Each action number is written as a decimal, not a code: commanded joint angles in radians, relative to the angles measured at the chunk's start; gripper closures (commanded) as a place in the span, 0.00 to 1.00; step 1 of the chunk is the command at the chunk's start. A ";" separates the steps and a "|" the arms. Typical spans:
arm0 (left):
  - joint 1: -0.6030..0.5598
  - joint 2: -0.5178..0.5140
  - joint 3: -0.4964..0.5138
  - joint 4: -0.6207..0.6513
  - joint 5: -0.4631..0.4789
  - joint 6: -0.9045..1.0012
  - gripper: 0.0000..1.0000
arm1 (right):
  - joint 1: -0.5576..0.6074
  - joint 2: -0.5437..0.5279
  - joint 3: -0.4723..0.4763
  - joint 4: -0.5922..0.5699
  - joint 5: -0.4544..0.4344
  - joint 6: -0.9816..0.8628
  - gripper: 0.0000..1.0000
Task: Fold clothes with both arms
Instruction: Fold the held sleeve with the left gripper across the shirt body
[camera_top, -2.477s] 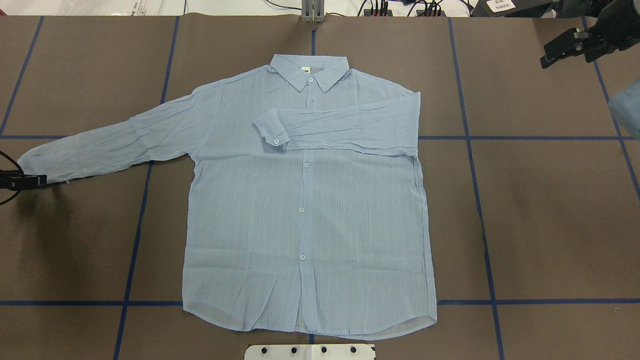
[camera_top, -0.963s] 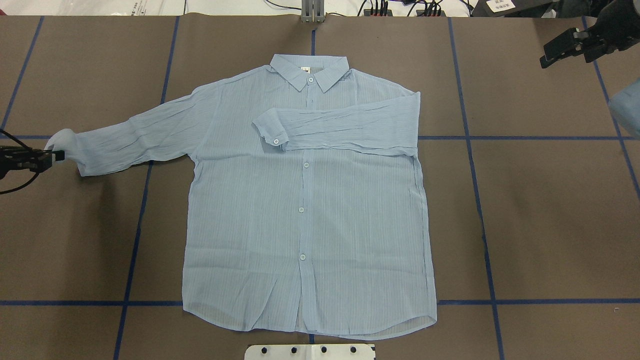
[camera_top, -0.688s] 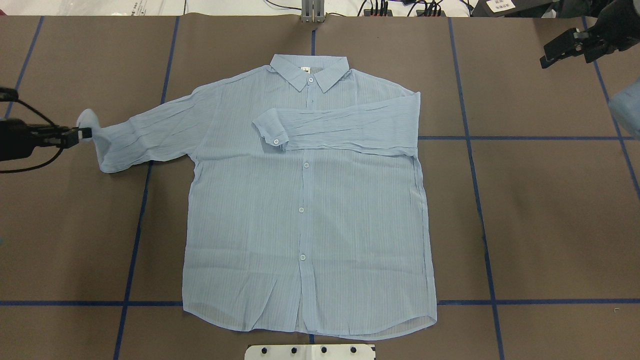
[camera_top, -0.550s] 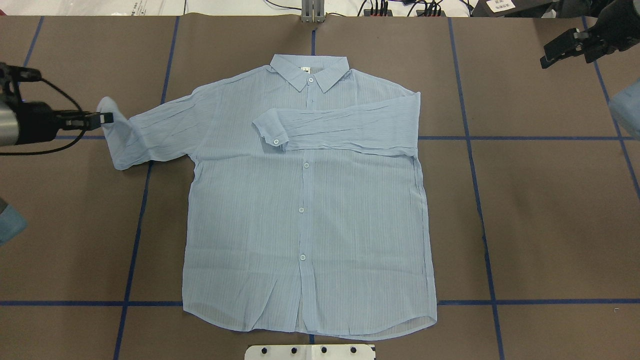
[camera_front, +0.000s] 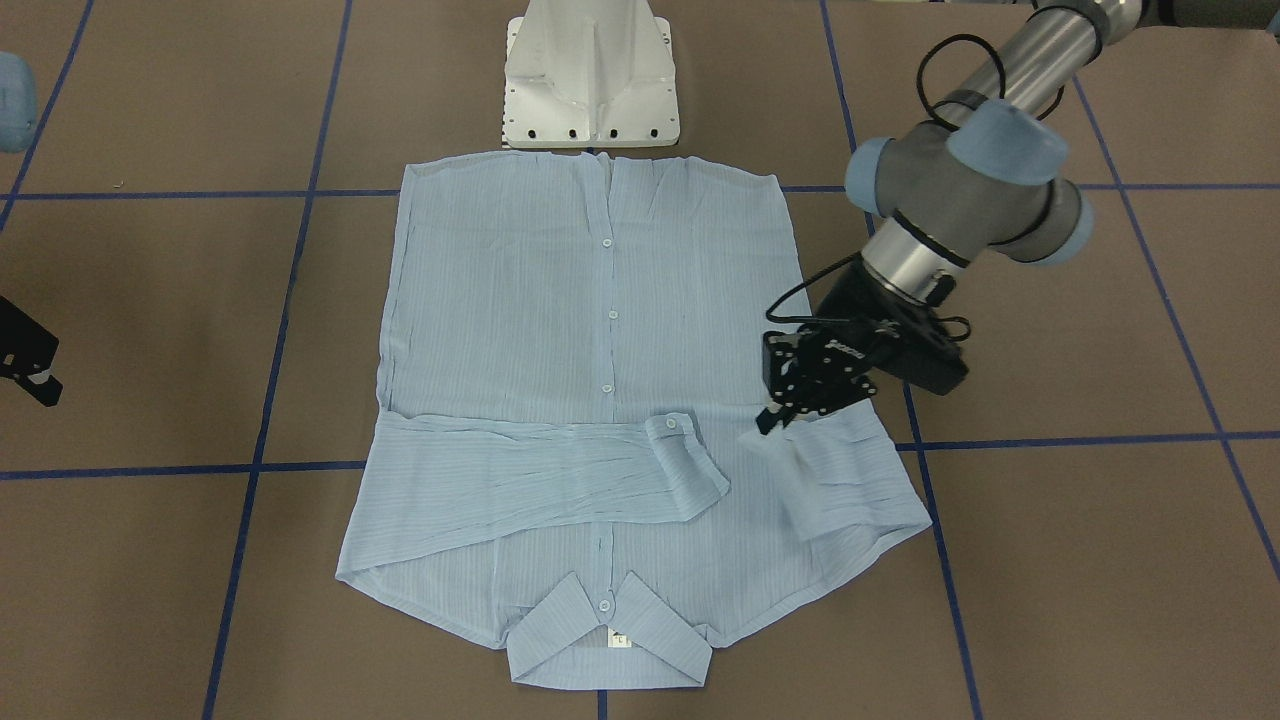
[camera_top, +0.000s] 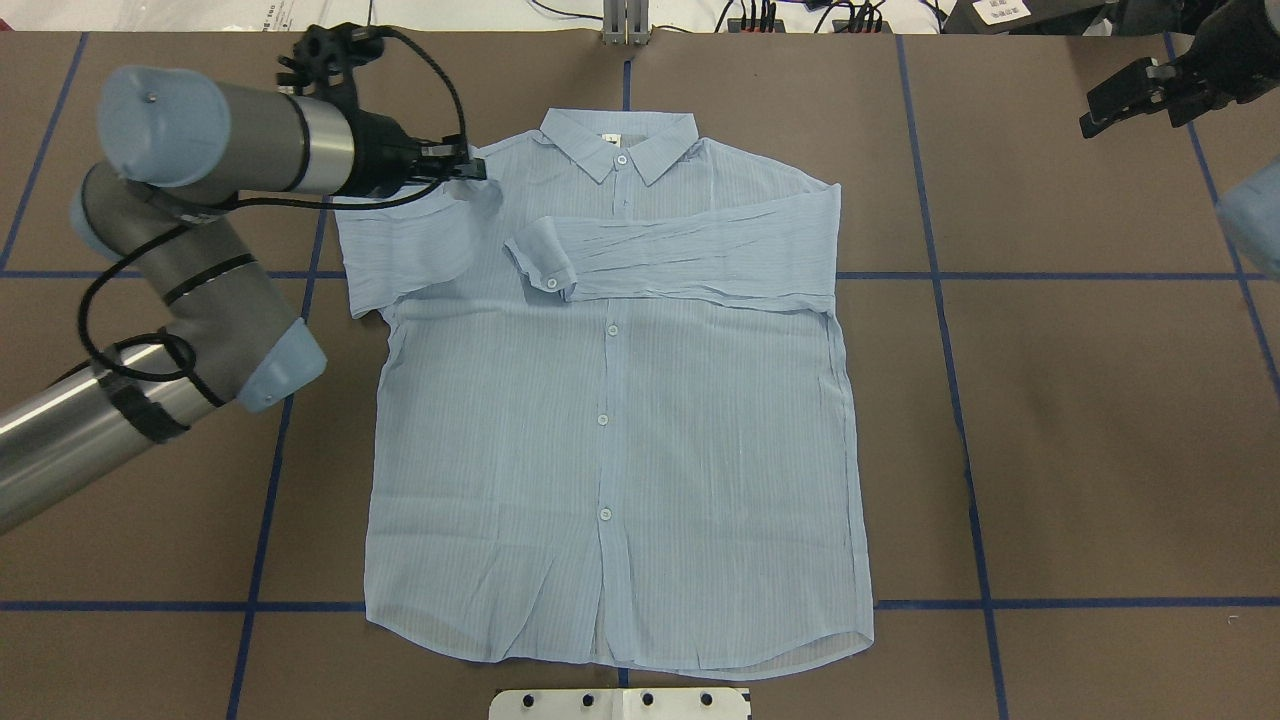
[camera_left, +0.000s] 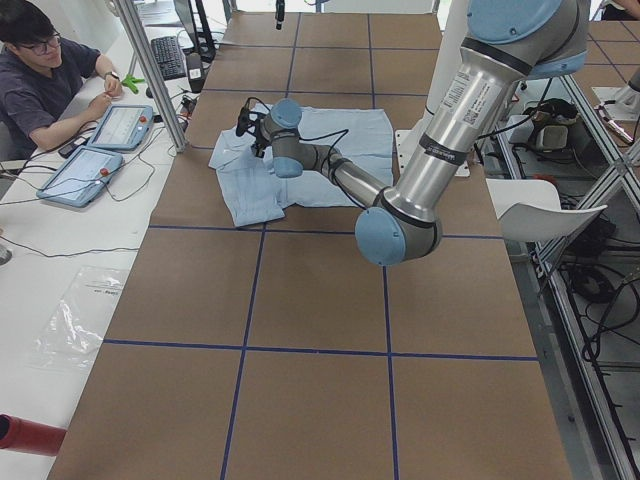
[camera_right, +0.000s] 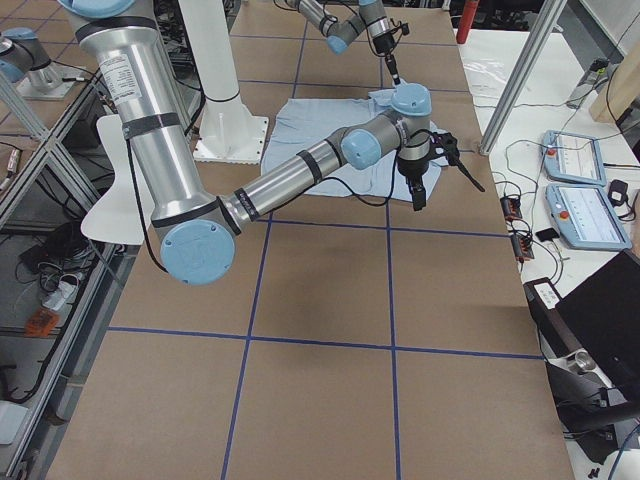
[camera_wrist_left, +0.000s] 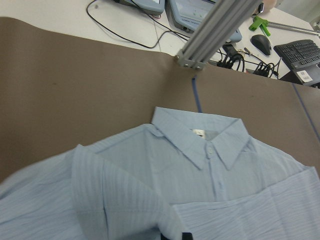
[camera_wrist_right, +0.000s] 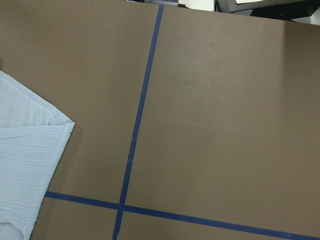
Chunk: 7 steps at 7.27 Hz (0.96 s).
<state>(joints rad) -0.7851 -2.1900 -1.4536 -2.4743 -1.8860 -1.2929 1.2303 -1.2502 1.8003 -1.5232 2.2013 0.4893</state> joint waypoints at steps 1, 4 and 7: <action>0.079 -0.172 0.141 0.008 0.088 -0.077 1.00 | 0.000 0.000 -0.001 0.000 0.000 0.000 0.00; 0.173 -0.273 0.239 0.003 0.158 -0.069 0.08 | 0.000 0.000 -0.001 0.000 0.000 0.000 0.00; 0.267 -0.298 0.219 0.067 0.216 0.034 0.00 | 0.000 0.000 -0.001 0.000 0.000 0.002 0.00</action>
<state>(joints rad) -0.5379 -2.4873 -1.2231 -2.4518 -1.6758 -1.3266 1.2303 -1.2502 1.7986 -1.5233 2.2012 0.4897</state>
